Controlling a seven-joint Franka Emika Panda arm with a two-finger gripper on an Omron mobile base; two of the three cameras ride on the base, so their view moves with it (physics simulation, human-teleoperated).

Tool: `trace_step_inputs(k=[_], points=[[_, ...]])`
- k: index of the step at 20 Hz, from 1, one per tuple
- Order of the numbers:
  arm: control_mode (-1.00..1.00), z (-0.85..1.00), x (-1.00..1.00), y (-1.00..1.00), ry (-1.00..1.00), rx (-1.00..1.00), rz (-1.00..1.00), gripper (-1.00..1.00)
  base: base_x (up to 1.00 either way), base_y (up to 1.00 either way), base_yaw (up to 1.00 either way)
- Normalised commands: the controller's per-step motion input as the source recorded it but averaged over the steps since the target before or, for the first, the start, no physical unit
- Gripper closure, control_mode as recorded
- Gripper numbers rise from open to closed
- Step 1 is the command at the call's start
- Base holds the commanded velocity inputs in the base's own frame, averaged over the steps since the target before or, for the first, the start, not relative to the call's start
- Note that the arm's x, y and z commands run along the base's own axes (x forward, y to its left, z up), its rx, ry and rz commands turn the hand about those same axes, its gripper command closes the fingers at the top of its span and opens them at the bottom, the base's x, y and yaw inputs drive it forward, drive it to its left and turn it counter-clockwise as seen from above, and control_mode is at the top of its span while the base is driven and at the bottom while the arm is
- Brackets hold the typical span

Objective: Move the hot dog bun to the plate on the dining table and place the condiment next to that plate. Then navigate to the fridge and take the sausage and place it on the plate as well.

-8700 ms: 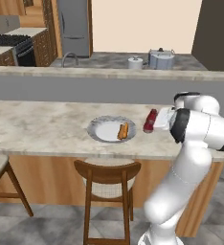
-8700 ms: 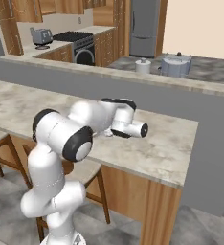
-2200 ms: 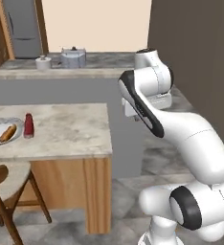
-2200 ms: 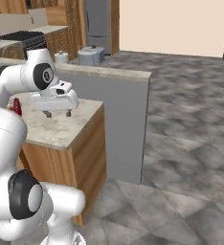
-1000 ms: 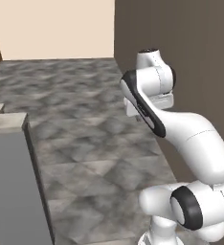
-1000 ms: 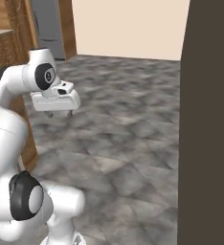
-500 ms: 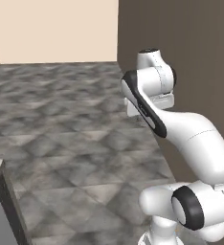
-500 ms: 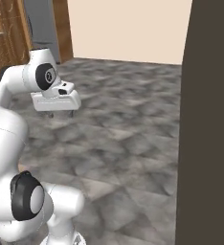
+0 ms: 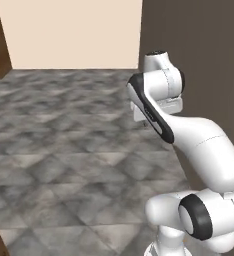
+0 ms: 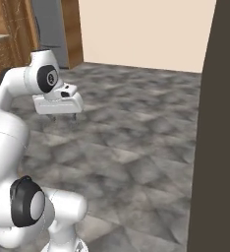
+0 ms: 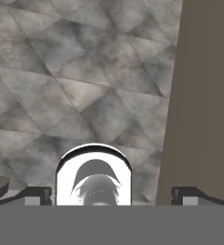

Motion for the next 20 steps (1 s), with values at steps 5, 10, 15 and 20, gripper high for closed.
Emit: trace_step_inputs(k=[5, 10, 15, 20], points=[[1.0, 0.0, 0.0, 0.0, 0.0, 0.0, 0.0, -1.0, 1.0, -0.03, 0.23], [1.0, 0.0, 0.0, 0.0, 0.0, 0.0, 0.0, -1.0, 1.0, 0.0, 0.15], [1.0, 0.0, 0.0, 0.0, 0.0, 0.0, 0.0, -1.0, 1.0, 0.08, 0.04], [1.0, 0.0, 0.0, 0.0, 0.0, 0.0, 0.0, -1.0, 1.0, 0.45, -0.01]])
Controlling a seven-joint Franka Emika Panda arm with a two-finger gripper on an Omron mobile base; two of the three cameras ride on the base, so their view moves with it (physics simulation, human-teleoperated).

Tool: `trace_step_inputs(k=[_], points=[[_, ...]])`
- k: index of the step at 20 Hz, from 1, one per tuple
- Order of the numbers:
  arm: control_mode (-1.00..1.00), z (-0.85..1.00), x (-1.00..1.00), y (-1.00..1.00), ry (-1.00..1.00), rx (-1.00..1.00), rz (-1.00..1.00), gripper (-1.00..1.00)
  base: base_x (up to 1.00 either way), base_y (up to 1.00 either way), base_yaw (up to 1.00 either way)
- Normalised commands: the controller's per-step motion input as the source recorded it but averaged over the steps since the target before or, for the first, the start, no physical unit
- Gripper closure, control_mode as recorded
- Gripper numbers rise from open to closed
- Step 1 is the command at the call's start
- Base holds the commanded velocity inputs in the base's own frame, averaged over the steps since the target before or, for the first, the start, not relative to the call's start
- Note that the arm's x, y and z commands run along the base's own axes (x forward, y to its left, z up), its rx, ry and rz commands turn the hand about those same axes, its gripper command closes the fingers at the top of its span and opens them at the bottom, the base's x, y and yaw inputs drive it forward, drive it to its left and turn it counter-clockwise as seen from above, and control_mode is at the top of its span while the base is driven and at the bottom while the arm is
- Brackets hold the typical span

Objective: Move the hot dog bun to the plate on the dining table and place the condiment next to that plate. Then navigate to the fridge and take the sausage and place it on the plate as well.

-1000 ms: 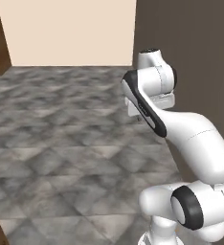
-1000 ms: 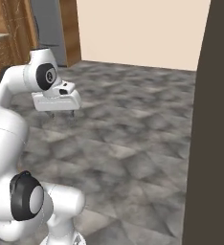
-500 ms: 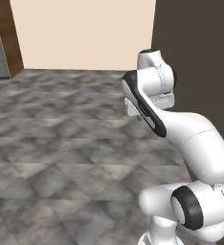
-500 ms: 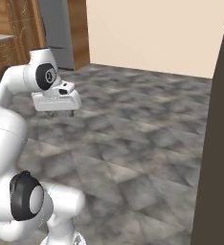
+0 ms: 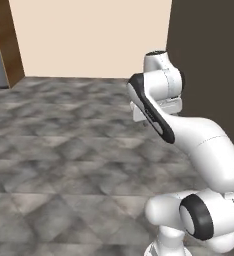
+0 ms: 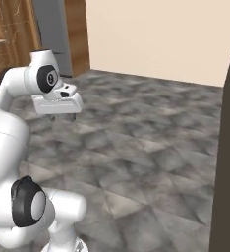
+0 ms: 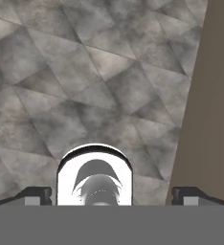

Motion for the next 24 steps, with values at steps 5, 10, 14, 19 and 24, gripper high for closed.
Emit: trace_step_inputs(k=[5, 10, 14, 19, 24], points=[[1.0, 0.0, 0.0, 0.0, 0.0, 0.0, 0.0, -1.0, 1.0, 0.78, -0.12], [1.0, 0.0, 0.0, 0.0, 0.0, 0.0, 0.0, -1.0, 1.0, 0.92, -0.21], [1.0, 0.0, 0.0, 0.0, 0.0, 0.0, 0.0, -1.0, 1.0, 0.99, -0.23], [1.0, 0.0, 0.0, 0.0, 0.0, 0.0, 0.0, -1.0, 1.0, 1.0, -0.24], [1.0, 0.0, 0.0, 0.0, 0.0, 0.0, 0.0, -1.0, 1.0, 1.0, -0.22]])
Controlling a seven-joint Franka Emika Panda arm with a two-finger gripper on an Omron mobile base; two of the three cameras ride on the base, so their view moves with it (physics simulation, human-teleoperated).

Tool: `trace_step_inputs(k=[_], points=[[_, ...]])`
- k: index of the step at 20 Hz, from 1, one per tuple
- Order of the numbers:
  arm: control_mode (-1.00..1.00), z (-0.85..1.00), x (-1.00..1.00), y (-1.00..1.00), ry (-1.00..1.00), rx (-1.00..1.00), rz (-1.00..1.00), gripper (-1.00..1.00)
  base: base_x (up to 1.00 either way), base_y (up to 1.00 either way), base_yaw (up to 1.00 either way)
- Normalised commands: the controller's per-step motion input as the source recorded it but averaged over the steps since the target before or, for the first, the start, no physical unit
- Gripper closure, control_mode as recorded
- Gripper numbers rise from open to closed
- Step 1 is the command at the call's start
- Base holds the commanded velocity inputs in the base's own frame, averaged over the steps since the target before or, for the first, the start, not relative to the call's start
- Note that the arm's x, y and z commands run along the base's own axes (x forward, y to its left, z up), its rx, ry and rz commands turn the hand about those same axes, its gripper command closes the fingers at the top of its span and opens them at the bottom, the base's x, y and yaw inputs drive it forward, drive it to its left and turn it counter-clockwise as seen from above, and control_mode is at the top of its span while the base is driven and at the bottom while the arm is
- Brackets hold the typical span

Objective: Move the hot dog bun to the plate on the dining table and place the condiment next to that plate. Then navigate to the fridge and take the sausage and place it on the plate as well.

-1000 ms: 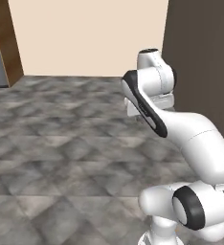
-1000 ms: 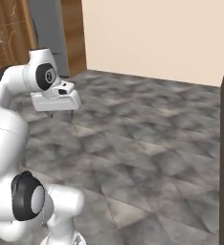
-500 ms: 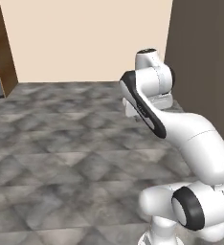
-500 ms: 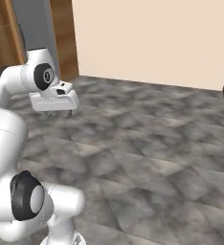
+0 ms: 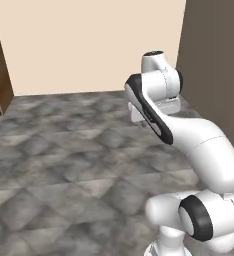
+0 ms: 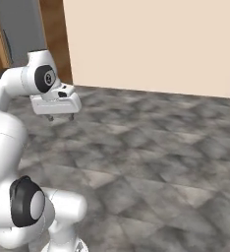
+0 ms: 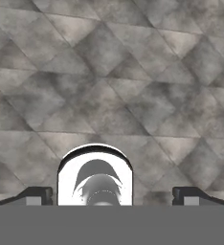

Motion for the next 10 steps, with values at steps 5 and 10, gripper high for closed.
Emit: trace_step_inputs(k=[5, 10], points=[[1.0, 0.0, 0.0, 0.0, 0.0, 0.0, 0.0, -1.0, 0.96, 1.0, -0.2], [1.0, 0.0, 0.0, 0.0, 0.0, 0.0, 0.0, -1.0, 0.8, 1.0, -0.17]])
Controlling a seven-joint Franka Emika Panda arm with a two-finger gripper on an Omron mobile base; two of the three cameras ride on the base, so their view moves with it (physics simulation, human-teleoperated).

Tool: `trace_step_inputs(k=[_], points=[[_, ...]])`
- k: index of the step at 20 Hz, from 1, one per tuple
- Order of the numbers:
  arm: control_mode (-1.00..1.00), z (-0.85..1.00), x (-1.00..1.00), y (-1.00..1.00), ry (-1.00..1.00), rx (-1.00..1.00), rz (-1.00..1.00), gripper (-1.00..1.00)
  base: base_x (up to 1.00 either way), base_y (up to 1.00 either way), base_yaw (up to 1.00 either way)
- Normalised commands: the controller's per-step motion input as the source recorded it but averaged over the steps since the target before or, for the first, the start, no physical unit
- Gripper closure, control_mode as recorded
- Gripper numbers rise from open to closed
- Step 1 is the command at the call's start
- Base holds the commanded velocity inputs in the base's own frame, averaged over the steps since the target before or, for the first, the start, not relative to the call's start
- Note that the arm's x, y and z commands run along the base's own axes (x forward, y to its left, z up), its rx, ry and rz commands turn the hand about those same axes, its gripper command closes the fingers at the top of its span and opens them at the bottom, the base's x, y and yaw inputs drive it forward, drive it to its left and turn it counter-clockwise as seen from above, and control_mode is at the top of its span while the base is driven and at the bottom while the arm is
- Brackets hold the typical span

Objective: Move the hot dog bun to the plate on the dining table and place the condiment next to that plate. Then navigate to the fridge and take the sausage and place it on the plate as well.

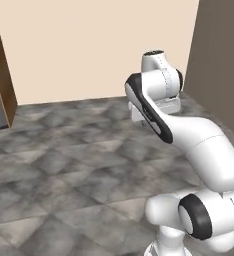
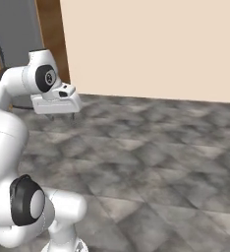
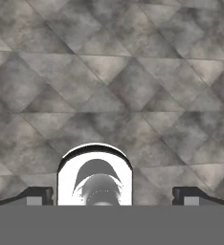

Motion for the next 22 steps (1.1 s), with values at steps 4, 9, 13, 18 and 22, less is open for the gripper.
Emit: trace_step_inputs(k=[4, 9, 13, 18, 22], points=[[1.0, 0.0, 0.0, 0.0, 0.0, 0.0, 0.0, -1.0, 0.7, 1.0, -0.16], [1.0, 0.0, 0.0, 0.0, 0.0, 0.0, 0.0, -1.0, 0.68, 1.0, -0.15], [1.0, 0.0, 0.0, 0.0, 0.0, 0.0, 0.0, -1.0, 0.62, 1.0, -0.13], [1.0, 0.0, 0.0, 0.0, 0.0, 0.0, 0.0, -1.0, 0.49, 1.0, -0.03], [1.0, 0.0, 0.0, 0.0, 0.0, 0.0, 0.0, -1.0, 0.5, 1.0, 0.0]])
